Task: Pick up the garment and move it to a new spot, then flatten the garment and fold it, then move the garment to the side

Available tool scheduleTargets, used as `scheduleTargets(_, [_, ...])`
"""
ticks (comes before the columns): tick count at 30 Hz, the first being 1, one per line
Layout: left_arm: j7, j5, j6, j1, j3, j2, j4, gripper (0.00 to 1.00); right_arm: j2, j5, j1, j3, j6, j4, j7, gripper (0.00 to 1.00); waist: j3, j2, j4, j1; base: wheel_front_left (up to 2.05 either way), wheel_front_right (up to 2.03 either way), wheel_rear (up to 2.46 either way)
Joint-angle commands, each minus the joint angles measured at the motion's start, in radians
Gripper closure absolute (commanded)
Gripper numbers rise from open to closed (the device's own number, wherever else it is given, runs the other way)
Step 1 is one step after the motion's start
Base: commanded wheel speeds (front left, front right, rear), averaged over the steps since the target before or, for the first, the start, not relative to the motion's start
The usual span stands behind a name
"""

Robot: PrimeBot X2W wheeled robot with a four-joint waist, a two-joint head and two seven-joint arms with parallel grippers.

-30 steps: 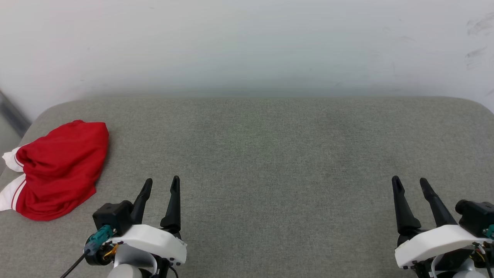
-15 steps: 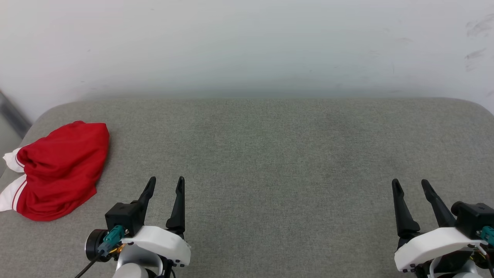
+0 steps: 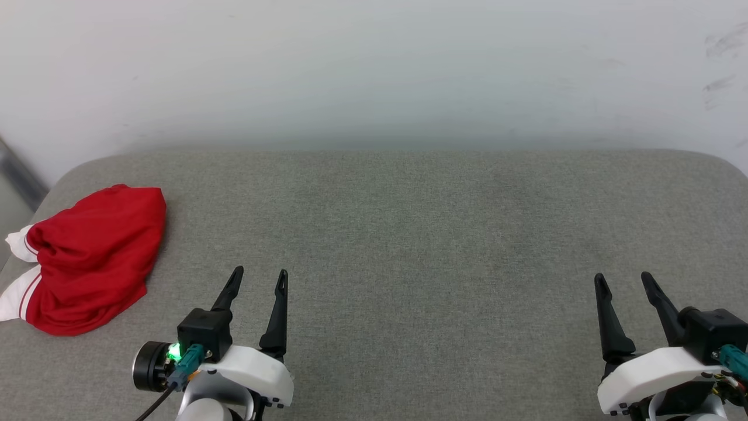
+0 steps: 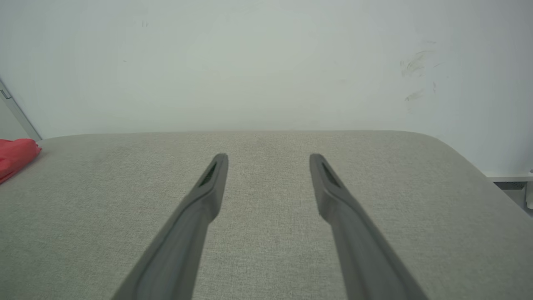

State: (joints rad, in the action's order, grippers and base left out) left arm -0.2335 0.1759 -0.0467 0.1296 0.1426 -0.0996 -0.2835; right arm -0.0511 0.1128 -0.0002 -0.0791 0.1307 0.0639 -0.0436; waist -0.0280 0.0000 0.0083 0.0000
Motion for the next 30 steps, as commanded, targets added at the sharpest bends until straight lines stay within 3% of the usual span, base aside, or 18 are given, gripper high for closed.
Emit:
scheduleTargets(1, [-0.01,-0.024,0.003,0.016,0.002,-0.004,-0.002,0.0,0.001,-0.026,0.0,-0.001,0.0,-0.002,-0.007,0.0,-0.001,0.0,0.0,0.0,0.0,0.0,0.0])
scheduleTargets(18, [-0.032,-0.09,0.01,0.023,0.006,0.002,-0.03,0.0,0.001,-0.098,0.005,-0.013,0.0,0.009,-0.03,0.0,-0.004,0.0,0.026,0.0,0.0,0.0,0.0])
scheduleTargets(30, [-0.032,-0.048,0.048,-0.003,-0.051,0.014,-0.038,0.0,0.001,-0.067,-0.008,0.014,0.0,0.013,-0.051,0.0,0.001,0.0,0.168,0.0,0.0,0.0,0.0])
